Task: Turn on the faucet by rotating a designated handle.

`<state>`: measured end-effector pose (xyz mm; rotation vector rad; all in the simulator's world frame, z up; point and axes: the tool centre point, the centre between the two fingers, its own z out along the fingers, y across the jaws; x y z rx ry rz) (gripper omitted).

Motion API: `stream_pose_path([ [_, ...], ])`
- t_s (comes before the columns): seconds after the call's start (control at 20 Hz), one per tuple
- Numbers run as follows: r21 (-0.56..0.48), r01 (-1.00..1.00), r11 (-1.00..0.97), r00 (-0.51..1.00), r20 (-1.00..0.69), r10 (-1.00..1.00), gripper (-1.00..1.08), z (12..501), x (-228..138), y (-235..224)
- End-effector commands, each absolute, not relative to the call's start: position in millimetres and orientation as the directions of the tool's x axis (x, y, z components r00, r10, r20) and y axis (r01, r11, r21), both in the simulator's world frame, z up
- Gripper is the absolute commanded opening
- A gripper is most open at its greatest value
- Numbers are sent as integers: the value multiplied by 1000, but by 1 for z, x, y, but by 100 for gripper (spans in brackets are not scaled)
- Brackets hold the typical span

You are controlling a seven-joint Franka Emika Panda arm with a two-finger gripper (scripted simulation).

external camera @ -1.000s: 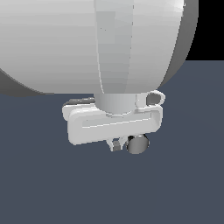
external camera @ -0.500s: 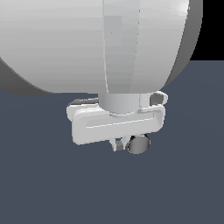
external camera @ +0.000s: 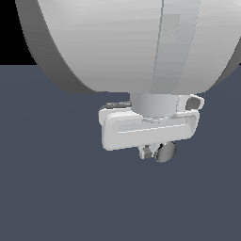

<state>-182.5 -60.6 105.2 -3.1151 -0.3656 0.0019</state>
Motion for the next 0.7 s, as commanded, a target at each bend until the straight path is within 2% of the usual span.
stream_pose_path([
  [0.0, 0, 242, -970, 970, 0, 242, -100, 101, -172, -70],
  [0.65, 0, 242, -970, 970, 0, 242, -100, 101, -156, -120],
])
